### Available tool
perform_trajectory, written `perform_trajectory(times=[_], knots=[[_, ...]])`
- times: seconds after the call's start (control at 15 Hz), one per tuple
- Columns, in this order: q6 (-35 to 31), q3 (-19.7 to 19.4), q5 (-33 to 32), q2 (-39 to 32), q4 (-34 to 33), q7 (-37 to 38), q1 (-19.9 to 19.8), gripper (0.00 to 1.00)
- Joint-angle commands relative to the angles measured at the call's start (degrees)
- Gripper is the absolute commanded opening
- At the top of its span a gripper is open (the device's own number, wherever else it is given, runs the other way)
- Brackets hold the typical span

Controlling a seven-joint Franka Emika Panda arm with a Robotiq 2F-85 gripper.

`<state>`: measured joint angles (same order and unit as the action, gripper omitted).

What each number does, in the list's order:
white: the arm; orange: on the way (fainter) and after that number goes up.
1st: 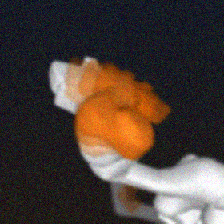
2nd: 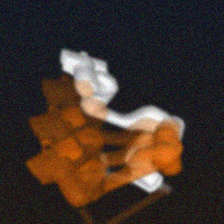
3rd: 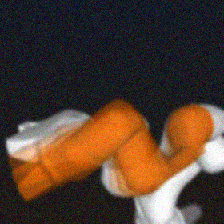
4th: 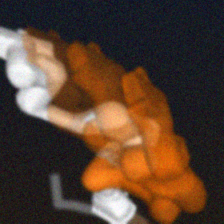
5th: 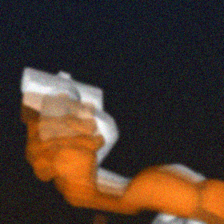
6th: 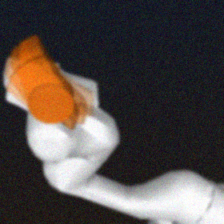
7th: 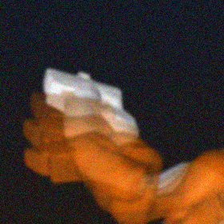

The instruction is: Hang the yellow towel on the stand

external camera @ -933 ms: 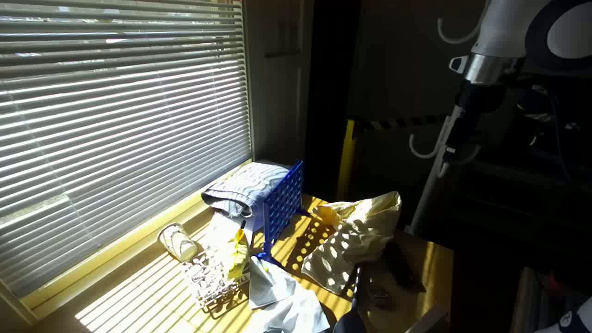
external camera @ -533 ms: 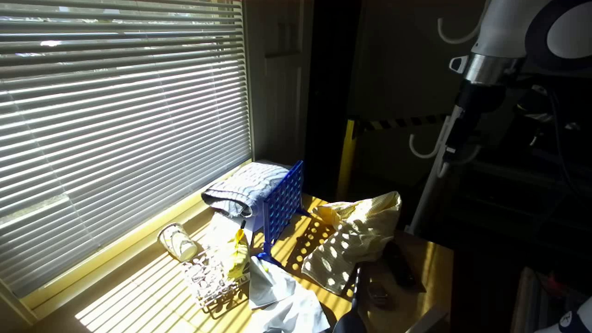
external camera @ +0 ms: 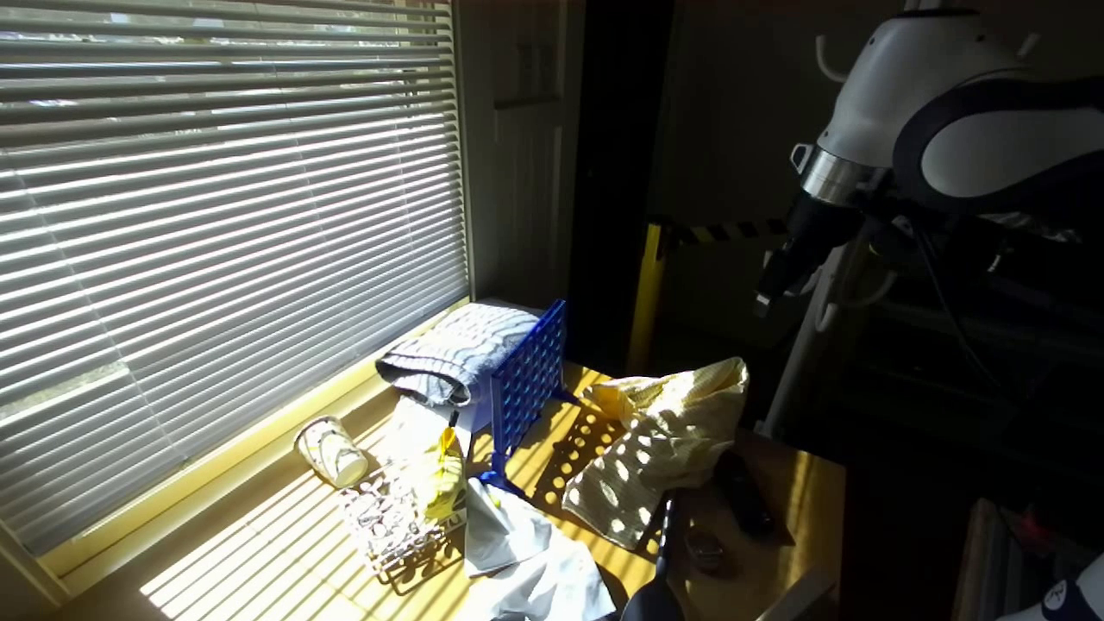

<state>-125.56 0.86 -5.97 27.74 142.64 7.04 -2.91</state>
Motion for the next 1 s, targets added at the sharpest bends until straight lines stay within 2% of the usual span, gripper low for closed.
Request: perform_trajectory(times=[0.0,0.33,0.4,0.47,0.6,0.87,0.93], knots=[[-12.7,1.9,-0.6,-8.8,0.7,5.7,-0.7,1.0],[-22.9,1.3,3.2,-19.3,-0.5,2.5,2.1,1.0],[-24.2,0.5,7.0,-20.9,-0.5,-2.2,4.0,1.0],[-21.9,1.4,2.5,-17.1,1.0,2.7,1.9,1.0],[-23.5,1.2,4.8,-19.6,0.7,0.3,3.1,1.0],[-23.7,1.1,5.0,-20.4,0.1,-0.2,3.3,1.0],[-23.4,1.7,1.1,-20.2,0.2,5.9,1.9,1.0]])
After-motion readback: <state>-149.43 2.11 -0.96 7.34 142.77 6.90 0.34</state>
